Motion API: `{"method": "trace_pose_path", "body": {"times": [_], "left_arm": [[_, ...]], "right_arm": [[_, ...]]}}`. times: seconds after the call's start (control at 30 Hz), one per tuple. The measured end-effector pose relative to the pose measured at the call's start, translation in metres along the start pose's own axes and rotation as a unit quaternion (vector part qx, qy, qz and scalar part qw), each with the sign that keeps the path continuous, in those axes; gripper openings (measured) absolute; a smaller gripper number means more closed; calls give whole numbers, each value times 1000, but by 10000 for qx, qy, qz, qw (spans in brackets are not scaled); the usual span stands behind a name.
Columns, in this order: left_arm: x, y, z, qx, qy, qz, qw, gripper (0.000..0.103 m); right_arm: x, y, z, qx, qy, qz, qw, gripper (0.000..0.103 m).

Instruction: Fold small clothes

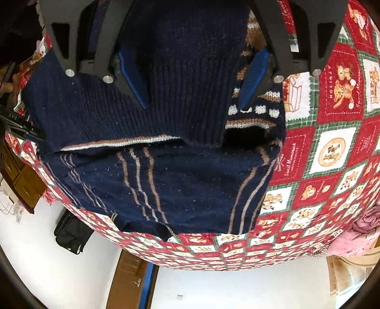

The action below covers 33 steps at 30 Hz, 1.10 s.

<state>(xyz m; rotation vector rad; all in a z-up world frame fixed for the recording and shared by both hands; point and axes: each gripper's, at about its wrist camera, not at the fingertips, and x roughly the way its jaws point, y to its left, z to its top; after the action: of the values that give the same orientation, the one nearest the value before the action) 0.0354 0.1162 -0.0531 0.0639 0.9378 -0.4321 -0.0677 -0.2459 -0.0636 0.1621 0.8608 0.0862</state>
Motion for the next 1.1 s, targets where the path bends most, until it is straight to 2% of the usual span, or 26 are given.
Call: {"method": "trace_pose_path", "body": {"times": [0.03,0.07,0.1,0.13,0.2,0.23,0.33,0.43,0.5,0.67,0.87,0.97,1.1], "left_arm": [[1,-1,0,0,-4,35,10000,78],[0,-3,0,19,-26,117,9999,69],[-1,-5,0,33,-42,165,9999,53],[-2,-7,0,28,-64,184,9998,47],[-4,-10,1,-33,-77,172,9998,28],[-4,-10,1,-73,-79,155,9998,24],[-3,-5,-1,-222,-117,-37,9997,23],[-1,1,-1,-363,-149,-146,9991,28],[-1,0,-1,-367,-147,-131,9991,28],[-8,-7,-4,-223,-229,23,9995,10],[-45,4,9,-521,-522,-319,9968,9],[-54,1,17,-376,-612,-285,9970,9],[-43,-2,17,-338,-521,-211,9978,9]], "right_arm": [[0,-3,0,92,9,57,9999,20],[-1,-5,0,148,1,56,9999,18],[-1,-6,0,191,-6,65,9998,17],[-1,-6,0,221,-13,64,9997,17],[0,-3,-1,214,-14,0,9998,17],[0,-1,-1,178,-5,-29,9998,17],[3,-1,2,192,11,-1,9998,18],[5,-4,4,287,60,89,9995,18],[3,0,4,213,90,27,9997,12],[-13,14,4,56,14,-42,10000,11],[-59,32,26,-311,-417,135,9986,10],[-63,36,34,-421,-515,64,9978,10],[-60,36,35,-386,-567,-10,9976,10]]}}
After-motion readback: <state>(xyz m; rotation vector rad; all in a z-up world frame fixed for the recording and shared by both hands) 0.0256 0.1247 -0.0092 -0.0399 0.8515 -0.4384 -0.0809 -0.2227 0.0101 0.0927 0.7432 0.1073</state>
